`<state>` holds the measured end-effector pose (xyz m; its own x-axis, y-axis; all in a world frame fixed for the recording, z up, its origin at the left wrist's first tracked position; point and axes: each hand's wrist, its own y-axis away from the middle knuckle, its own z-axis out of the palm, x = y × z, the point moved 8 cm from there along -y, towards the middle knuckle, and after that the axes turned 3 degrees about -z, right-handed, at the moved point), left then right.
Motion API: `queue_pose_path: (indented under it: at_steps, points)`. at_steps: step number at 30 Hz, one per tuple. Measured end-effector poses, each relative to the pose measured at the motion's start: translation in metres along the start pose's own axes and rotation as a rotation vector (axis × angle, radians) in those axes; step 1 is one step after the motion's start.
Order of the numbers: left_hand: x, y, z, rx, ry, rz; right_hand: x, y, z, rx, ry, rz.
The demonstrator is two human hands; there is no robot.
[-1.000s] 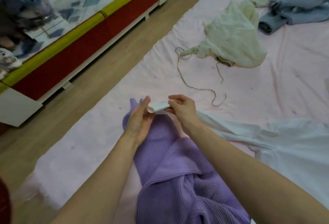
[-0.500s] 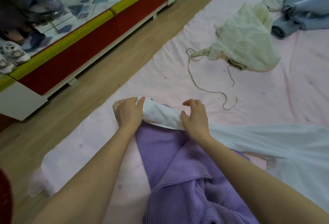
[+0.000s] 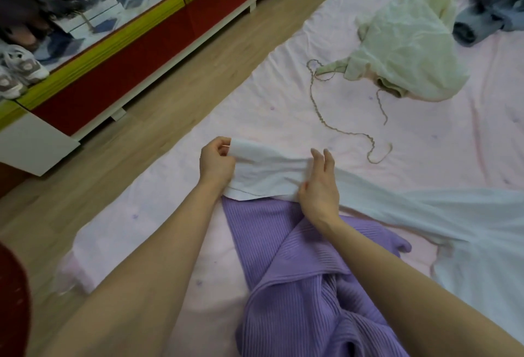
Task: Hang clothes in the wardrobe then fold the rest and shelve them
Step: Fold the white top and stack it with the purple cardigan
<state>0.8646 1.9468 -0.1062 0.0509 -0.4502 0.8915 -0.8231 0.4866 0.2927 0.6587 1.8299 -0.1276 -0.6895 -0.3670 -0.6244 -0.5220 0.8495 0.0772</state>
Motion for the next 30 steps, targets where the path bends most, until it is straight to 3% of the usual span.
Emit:
queue_pose_path:
  at_steps: [4, 6, 10, 12, 14, 16, 18, 20, 26, 30]
  points:
    - [-0.006, 0.001, 0.011, -0.124, -0.383, 0.116, -0.009, -0.011, -0.012, 0.054, 0.193, -0.053]
    - [0.000, 0.002, 0.008, -0.075, -0.514, 0.210, -0.017, -0.011, -0.012, 0.037, 0.302, -0.167]
    - [0.038, 0.014, -0.020, 0.208, -0.083, 0.339, -0.045, 0.006, -0.033, 0.261, 0.195, -0.329]
    - [0.043, 0.026, -0.025, 0.263, -0.038, 0.362, -0.049, 0.018, -0.033, 0.233, 0.103, -0.344]
    - [0.023, 0.033, -0.025, 0.241, -0.099, 0.288, -0.040, 0.028, -0.011, -0.013, 0.070, -0.304]
    - [-0.017, 0.029, -0.020, 0.128, -0.179, 0.094, -0.028, 0.037, 0.011, -0.236, 0.129, -0.295]
    - [-0.049, 0.026, -0.016, 0.033, -0.230, -0.084, -0.024, 0.032, 0.010, -0.228, 0.127, -0.299]
    - [-0.060, 0.026, -0.017, 0.019, -0.210, -0.153, -0.028, 0.019, 0.000, -0.133, 0.065, -0.289]
    - [-0.062, 0.037, -0.020, 0.017, -0.182, -0.081, -0.052, -0.009, 0.006, -0.076, -0.094, -0.250]
    - [-0.070, 0.039, -0.019, -0.002, -0.326, -0.088, -0.081, -0.014, 0.031, -0.226, -0.091, -0.325]
